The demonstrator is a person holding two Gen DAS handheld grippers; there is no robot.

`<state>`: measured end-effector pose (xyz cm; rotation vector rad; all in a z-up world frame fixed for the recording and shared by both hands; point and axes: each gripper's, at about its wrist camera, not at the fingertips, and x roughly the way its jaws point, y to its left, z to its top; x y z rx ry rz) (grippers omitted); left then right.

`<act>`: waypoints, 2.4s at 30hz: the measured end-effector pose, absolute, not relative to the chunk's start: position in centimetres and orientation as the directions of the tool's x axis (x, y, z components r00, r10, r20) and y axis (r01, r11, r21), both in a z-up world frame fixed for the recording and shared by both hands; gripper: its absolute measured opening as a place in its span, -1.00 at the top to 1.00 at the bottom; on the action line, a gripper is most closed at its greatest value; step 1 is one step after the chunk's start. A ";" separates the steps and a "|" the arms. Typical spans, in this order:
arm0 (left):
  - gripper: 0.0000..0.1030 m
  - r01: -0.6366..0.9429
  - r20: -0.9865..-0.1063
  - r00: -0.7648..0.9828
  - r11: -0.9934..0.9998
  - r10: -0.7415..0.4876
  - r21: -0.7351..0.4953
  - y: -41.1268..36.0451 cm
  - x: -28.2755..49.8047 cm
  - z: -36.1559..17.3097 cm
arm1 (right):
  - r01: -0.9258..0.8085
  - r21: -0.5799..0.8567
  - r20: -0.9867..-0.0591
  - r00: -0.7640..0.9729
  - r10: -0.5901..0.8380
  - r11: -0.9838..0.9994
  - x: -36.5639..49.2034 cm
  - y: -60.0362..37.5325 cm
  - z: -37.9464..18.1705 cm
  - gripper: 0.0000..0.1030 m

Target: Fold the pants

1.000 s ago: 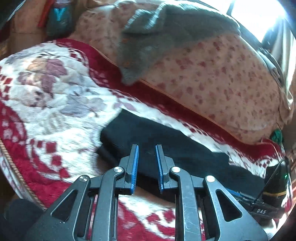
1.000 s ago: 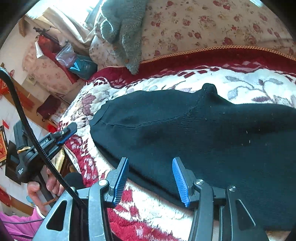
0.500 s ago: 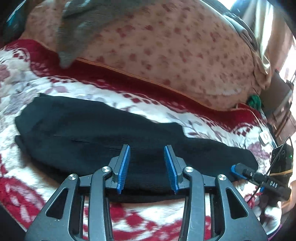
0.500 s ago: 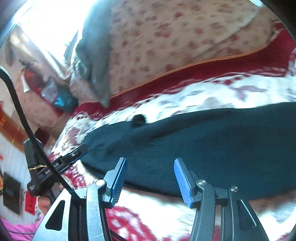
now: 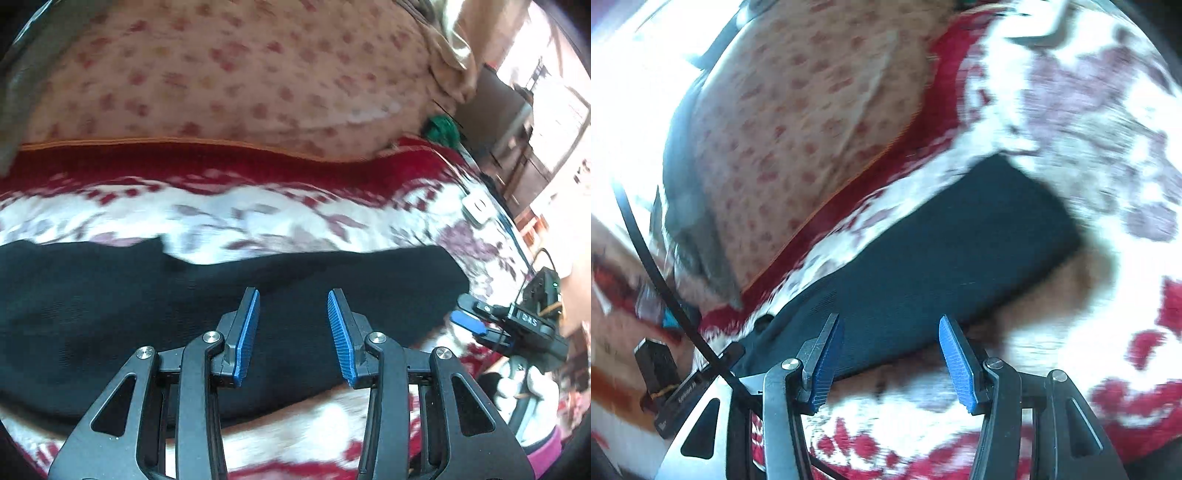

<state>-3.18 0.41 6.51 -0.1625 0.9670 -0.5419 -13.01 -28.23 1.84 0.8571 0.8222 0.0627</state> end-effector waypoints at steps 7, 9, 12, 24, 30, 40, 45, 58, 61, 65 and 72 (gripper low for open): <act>0.26 0.426 -0.739 0.329 0.791 -0.588 -0.440 -5.2 -4.6 6.0 | 0.358 0.740 -0.609 0.716 0.341 0.569 -14.7 -32.0 -0.1 -0.07; 0.26 0.453 -0.741 0.314 0.780 -0.593 -0.432 -6.7 -5.4 6.1 | 0.362 0.752 -0.600 0.722 0.344 0.551 -14.6 -32.6 -0.2 -0.07; 0.26 0.478 -0.745 0.309 0.774 -0.591 -0.416 -8.3 -5.6 6.2 | 0.356 0.768 -0.584 0.731 0.353 0.533 -14.3 -33.1 -0.2 -0.07; 0.26 0.512 -0.759 0.261 0.752 -0.597 -0.416 -10.7 -4.2 6.3 | 0.347 0.797 -0.554 0.746 0.370 0.495 -13.1 -34.4 -0.8 -0.07; 0.26 0.608 -0.767 0.250 0.712 -0.591 -0.350 -13.6 -0.6 6.7 | 0.336 0.805 -0.542 0.753 0.375 0.488 -13.0 -34.5 -1.0 -0.07; 0.26 0.754 -0.823 0.016 0.548 -0.568 -0.363 -18.0 6.0 3.7 | 0.286 0.817 -0.506 0.771 0.387 0.500 -12.8 -34.2 -1.2 -0.07; 0.26 0.799 -0.842 -0.056 0.482 -0.536 -0.360 -18.5 6.9 2.4 | 0.267 0.816 -0.500 0.772 0.392 0.513 -12.5 -34.0 -1.3 -0.07; -0.22 0.875 -0.854 -0.198 0.305 -0.481 -0.375 -22.8 5.6 0.8 | 0.226 0.847 -0.446 0.794 0.414 0.480 -12.3 -34.3 -1.8 -0.07; -0.20 0.894 -0.863 -0.177 0.290 -0.474 -0.343 -23.3 5.2 0.8 | 0.204 0.859 -0.421 0.803 0.422 0.470 -12.3 -34.5 -2.0 -0.06; 0.42 0.909 -0.859 -0.148 0.274 -0.490 -0.313 -23.7 4.5 0.9 | 0.182 0.855 -0.413 0.805 0.426 0.485 -11.9 -34.4 -2.2 0.43; 0.77 0.909 -0.829 -0.098 0.289 -0.551 -0.299 -23.0 4.3 1.9 | 0.123 0.859 -0.371 0.819 0.439 0.497 -11.5 -33.9 -1.5 0.71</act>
